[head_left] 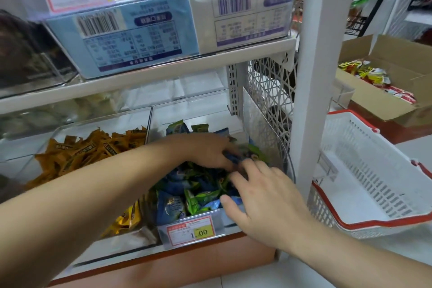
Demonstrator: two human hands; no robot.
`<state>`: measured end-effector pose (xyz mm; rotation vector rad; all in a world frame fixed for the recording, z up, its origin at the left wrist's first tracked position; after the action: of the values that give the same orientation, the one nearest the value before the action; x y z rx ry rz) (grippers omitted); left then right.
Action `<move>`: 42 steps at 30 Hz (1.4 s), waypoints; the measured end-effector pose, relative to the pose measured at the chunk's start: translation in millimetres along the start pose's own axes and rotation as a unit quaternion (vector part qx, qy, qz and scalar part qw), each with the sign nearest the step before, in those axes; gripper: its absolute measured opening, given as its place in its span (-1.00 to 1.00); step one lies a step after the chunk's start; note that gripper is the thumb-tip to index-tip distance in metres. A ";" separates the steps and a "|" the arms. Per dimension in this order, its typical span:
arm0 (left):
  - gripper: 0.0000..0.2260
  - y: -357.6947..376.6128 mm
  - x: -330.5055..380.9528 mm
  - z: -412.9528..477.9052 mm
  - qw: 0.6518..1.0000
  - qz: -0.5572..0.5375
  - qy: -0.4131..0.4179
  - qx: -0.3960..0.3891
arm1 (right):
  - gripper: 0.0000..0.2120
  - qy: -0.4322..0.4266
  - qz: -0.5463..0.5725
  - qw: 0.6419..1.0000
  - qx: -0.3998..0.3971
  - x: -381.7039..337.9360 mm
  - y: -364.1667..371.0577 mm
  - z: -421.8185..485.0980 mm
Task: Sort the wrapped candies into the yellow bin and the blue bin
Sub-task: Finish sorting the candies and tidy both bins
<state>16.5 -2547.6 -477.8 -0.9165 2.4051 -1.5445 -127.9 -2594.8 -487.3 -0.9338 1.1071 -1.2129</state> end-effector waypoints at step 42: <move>-0.50 36.3 -60.4 -192.5 0.878 -0.097 -0.186 0.431 | -0.35 -0.142 -0.111 0.948 -0.264 -61.0 75.6 167.5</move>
<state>-31.6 -2353.7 -432.1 -1.0940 1.1677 -1.9870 52.0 -2528.1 -513.4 -1.6259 1.1309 -0.9248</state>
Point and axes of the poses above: each hand's wrist, its own z-axis towards the middle knuckle, its own y-axis out of the palm, x = y × z, the point moved 6 cm from there along z, towards the middle knuckle, and after that the axes turned 3 degrees about y, right-handed, at the moved point
